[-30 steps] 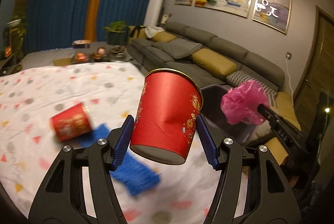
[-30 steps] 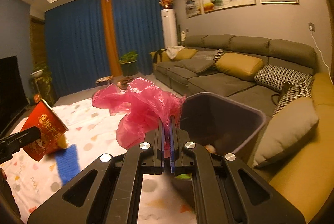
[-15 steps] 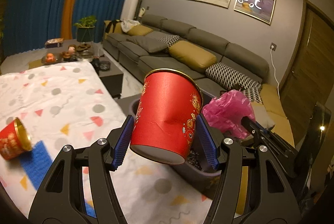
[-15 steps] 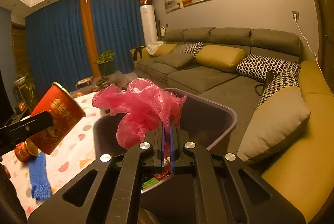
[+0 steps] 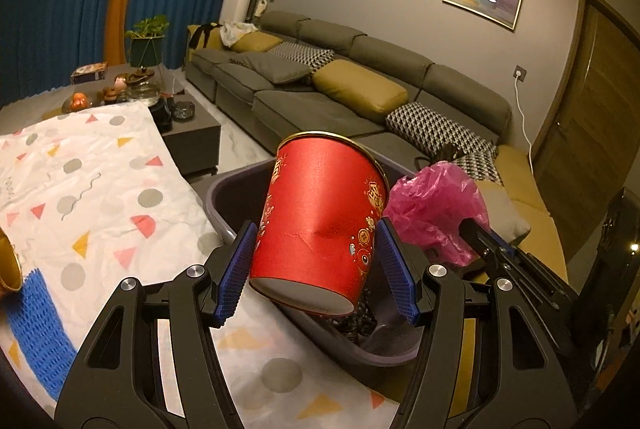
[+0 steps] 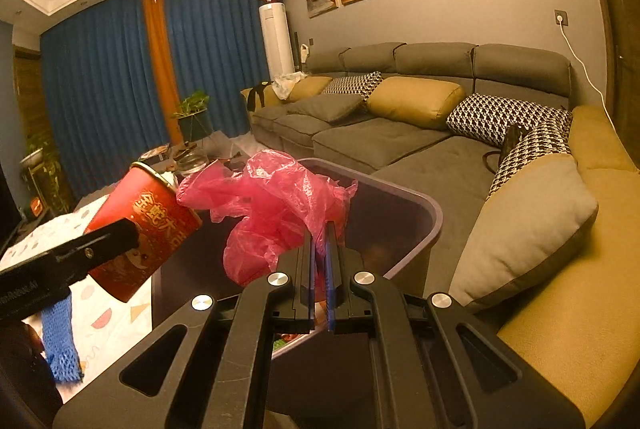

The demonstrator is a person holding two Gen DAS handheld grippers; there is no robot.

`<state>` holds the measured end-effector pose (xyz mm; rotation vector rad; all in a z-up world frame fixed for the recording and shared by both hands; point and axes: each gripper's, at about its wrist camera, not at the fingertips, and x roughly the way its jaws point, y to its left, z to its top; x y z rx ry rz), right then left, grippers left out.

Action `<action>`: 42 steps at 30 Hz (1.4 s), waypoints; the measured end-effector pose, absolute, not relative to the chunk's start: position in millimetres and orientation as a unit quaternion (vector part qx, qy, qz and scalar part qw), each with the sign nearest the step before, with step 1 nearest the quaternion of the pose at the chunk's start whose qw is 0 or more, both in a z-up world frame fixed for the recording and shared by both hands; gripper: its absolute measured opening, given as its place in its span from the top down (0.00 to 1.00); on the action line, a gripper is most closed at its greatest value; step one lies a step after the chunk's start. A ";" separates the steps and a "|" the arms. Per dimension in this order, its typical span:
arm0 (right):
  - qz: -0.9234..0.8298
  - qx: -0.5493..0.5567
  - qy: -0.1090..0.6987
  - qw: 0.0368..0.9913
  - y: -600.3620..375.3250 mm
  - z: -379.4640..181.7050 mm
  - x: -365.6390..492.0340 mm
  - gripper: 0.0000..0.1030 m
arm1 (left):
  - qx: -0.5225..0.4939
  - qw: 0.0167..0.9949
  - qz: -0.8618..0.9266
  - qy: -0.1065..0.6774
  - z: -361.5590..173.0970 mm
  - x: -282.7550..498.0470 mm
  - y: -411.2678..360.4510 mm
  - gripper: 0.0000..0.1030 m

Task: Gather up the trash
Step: 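Carry the red bucket and pink bag with both tools over the grey bin, then open both tools to drop the bucket and pink bag into the bin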

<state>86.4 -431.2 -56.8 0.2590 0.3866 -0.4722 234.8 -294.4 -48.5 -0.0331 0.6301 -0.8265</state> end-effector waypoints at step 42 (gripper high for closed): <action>-0.217 0.129 0.204 0.946 -430.6 -58.7 100.6 0.65 | -0.033 0.866 -0.380 0.323 -60.8 240.4 -279.2 0.15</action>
